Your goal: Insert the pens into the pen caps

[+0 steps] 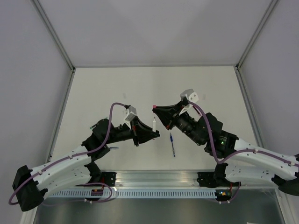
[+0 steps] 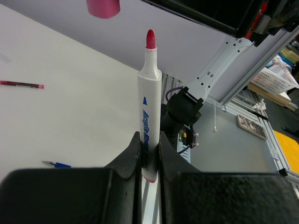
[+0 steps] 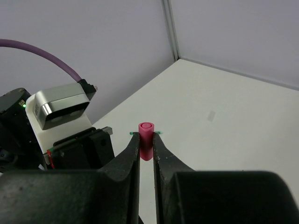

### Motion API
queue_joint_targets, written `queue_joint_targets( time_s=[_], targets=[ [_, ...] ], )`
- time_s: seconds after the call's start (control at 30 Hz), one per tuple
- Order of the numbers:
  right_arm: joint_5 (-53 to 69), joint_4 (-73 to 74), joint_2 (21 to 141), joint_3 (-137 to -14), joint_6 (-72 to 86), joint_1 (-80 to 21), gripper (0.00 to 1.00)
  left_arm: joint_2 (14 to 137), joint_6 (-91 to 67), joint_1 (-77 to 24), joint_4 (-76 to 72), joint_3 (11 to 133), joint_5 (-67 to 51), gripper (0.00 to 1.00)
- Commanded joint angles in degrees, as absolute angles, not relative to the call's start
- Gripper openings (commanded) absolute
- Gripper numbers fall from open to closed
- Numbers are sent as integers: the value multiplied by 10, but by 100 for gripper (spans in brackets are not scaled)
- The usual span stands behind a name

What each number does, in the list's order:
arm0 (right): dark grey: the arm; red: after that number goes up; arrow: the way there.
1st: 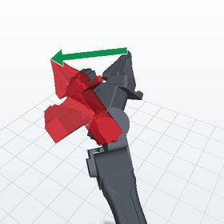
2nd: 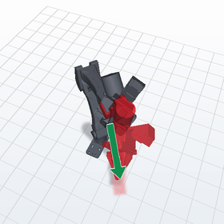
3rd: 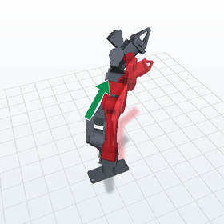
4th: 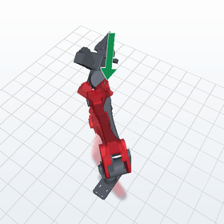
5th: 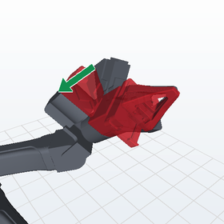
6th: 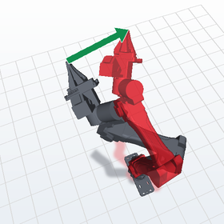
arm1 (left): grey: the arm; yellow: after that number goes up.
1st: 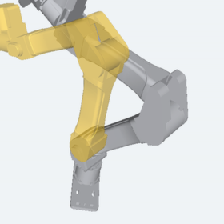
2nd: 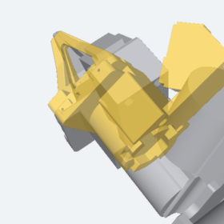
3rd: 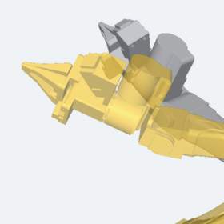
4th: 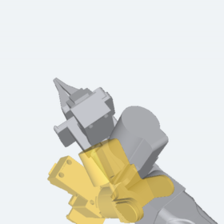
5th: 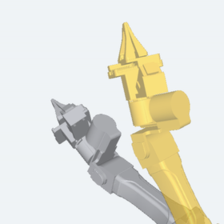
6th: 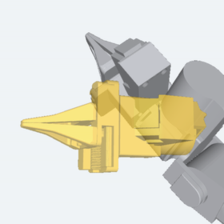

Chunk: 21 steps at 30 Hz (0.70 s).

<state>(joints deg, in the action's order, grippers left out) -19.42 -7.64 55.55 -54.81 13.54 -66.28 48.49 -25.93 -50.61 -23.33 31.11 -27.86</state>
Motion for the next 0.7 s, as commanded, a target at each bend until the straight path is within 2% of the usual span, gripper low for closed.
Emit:
queue_joint_targets(
  time_s=[0.0,0.67],
  targets=[
    [-212,-83,514,-538,124,-666,0,478,-248,-507,-258,314,-275,2],
    [-166,-109,515,-509,152,-665,0,496,-266,-508,-286,309,-293,2]
  ],
)
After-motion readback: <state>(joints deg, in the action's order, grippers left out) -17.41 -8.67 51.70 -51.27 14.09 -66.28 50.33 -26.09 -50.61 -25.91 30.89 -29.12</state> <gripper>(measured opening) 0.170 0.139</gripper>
